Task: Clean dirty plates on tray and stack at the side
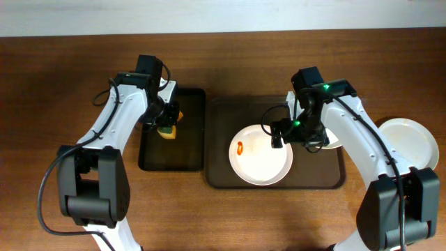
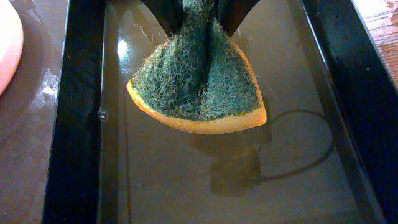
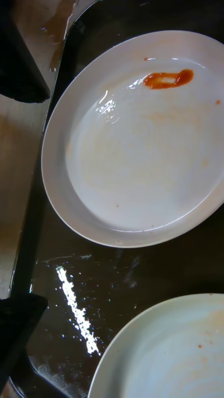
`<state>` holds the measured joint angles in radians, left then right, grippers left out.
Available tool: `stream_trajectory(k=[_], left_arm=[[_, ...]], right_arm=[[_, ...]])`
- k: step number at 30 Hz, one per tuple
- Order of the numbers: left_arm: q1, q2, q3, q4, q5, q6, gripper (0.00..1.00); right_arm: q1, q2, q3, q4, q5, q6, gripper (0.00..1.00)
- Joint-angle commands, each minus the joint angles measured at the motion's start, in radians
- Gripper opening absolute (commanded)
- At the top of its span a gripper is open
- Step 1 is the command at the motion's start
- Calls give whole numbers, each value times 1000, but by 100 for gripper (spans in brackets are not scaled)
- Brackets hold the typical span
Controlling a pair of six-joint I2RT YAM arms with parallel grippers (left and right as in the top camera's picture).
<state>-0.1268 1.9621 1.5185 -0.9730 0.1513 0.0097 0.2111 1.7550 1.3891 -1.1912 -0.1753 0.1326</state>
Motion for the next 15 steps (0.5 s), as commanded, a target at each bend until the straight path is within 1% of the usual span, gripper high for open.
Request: stream_trajectory(k=[1,13,15], left_arm=[[0,-13,20,2,-3,-6,9],[0,-13,20,-9,-2,-7,9],[0,-13,20,-9,-2,-7,9]], right_arm=[[-3,1,1,2,-8,6,98],[-2,1,1,2,-23,7,98],[-2,1,1,44,-50,6,98]])
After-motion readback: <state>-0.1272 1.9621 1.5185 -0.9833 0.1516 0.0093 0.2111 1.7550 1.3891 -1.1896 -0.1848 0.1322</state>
